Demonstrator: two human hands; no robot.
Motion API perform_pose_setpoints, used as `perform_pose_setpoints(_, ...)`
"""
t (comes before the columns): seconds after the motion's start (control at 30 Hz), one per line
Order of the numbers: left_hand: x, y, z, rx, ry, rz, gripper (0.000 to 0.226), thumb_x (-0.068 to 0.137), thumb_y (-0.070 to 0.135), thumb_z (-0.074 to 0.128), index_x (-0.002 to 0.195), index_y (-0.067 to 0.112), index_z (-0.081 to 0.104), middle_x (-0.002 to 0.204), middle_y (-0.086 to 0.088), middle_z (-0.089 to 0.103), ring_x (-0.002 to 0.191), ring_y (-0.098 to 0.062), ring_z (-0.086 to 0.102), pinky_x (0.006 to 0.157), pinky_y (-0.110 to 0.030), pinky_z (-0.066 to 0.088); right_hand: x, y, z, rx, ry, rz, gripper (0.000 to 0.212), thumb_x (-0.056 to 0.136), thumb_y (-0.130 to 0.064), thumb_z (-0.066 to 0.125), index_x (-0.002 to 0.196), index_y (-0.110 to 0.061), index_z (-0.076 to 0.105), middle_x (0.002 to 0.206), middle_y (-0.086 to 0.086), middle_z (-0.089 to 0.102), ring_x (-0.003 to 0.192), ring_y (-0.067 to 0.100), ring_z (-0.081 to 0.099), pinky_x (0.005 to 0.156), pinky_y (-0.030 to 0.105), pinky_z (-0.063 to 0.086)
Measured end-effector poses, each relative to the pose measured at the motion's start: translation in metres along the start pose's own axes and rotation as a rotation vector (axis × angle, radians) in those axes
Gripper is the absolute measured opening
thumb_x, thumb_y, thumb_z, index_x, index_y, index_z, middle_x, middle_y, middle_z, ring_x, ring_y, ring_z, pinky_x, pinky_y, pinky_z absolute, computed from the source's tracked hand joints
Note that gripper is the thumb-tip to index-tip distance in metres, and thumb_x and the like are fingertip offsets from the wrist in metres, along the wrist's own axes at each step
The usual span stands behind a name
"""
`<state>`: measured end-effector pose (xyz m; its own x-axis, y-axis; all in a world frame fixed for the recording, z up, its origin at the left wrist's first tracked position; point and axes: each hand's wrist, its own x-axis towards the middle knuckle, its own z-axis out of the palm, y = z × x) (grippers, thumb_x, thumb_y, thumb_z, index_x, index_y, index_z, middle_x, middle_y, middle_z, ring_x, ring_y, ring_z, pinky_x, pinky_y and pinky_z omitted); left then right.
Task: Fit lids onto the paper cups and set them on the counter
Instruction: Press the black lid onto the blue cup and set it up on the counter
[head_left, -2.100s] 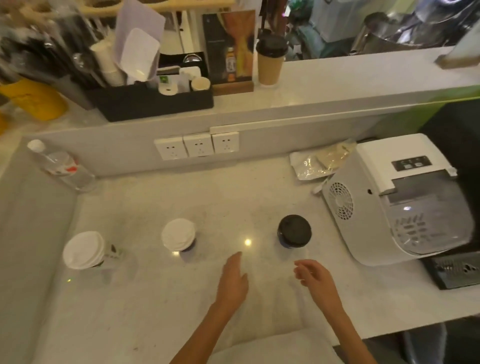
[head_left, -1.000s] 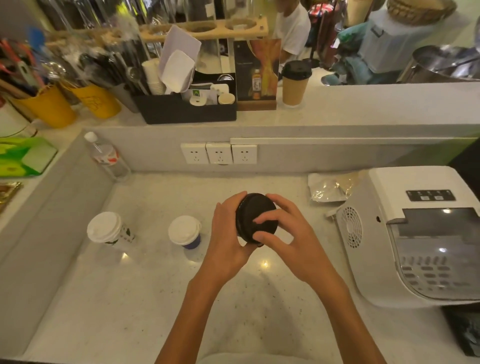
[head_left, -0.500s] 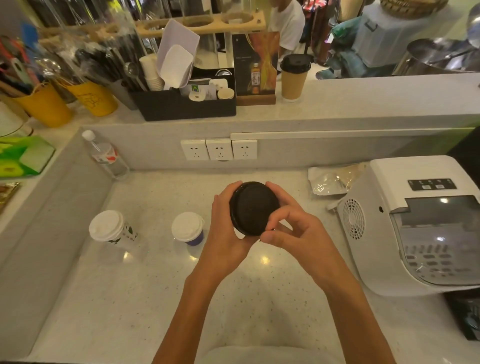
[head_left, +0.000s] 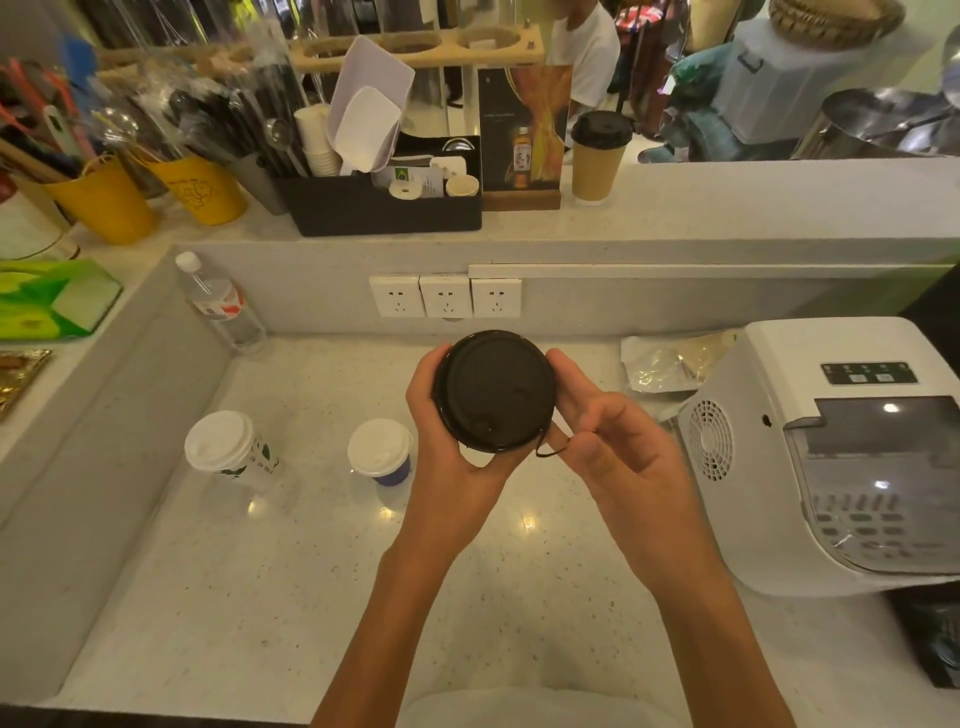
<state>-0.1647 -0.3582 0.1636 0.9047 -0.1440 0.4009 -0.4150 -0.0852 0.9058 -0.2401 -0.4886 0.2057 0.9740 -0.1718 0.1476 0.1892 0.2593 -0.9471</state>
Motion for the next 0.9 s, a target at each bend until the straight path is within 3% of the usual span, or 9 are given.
perform_pose_setpoints(0.1, -0.001, 0.002, -0.001, -0.001, 0.012, 0.030, 0.092, 0.068, 0.005, 0.086, 0.135, 0.036, 0.030, 0.132, 0.044, 0.034, 0.129, 0.007, 0.040, 0.099, -0.012, 0.045, 0.001, -0.003, -0.002, 0.106, 0.010, 0.004, 0.025, 0.080, -0.048, 0.074, 0.084, -0.026, 0.063, 0.148, 0.001, 0.054, 0.138, 0.020, 0.048, 0.114, 0.049, 0.038)
perform_pose_setpoints(0.27, -0.004, 0.002, 0.002, -0.013, 0.072, 0.050, 0.088, 0.068, 0.007, 0.085, 0.133, 0.033, 0.032, 0.131, 0.043, 0.037, 0.128, 0.006, 0.042, 0.104, -0.019, 0.046, 0.001, -0.005, 0.001, 0.145, 0.034, 0.027, 0.028, 0.079, -0.054, 0.072, 0.083, -0.028, 0.063, 0.142, 0.000, 0.059, 0.136, 0.020, 0.052, 0.113, 0.045, 0.040)
perform_pose_setpoints(0.43, -0.007, -0.004, 0.009, -0.104, 0.142, -0.071, 0.081, 0.067, 0.009, 0.082, 0.130, 0.028, 0.035, 0.134, 0.019, 0.042, 0.125, 0.007, 0.046, 0.105, -0.025, 0.047, 0.000, -0.003, 0.004, 0.139, 0.014, 0.047, 0.034, 0.082, -0.053, 0.069, 0.090, -0.022, 0.058, 0.143, 0.001, 0.058, 0.135, 0.019, 0.052, 0.115, 0.042, 0.037)
perform_pose_setpoints(0.5, -0.008, -0.006, 0.010, -0.097, 0.163, -0.075, 0.082, 0.068, 0.008, 0.084, 0.131, 0.028, 0.036, 0.134, 0.018, 0.042, 0.125, 0.006, 0.045, 0.105, -0.022, 0.047, 0.002, 0.002, 0.005, 0.171, 0.030, 0.071, 0.037, 0.087, -0.051, 0.064, 0.092, -0.016, 0.051, 0.144, 0.003, 0.058, 0.135, 0.019, 0.052, 0.116, 0.040, 0.037)
perform_pose_setpoints(0.73, -0.008, -0.011, 0.009, 0.042, 0.133, 0.007, 0.091, 0.069, 0.013, 0.088, 0.136, 0.036, 0.030, 0.133, 0.046, 0.033, 0.130, 0.010, 0.039, 0.103, -0.010, 0.041, 0.009, 0.014, -0.001, 0.340, 0.081, 0.141, 0.024, 0.103, -0.031, 0.037, 0.087, -0.014, 0.044, 0.143, 0.009, 0.058, 0.137, 0.023, 0.050, 0.117, 0.051, 0.029)
perform_pose_setpoints(0.9, -0.007, -0.011, 0.012, -0.067, 0.179, -0.070, 0.081, 0.067, 0.020, 0.084, 0.132, 0.035, 0.037, 0.128, 0.042, 0.042, 0.125, 0.010, 0.044, 0.098, -0.009, 0.044, 0.010, 0.012, 0.002, 0.298, 0.043, 0.128, 0.039, 0.089, -0.049, 0.062, 0.086, -0.014, 0.044, 0.144, 0.008, 0.057, 0.138, 0.021, 0.048, 0.118, 0.047, 0.026)
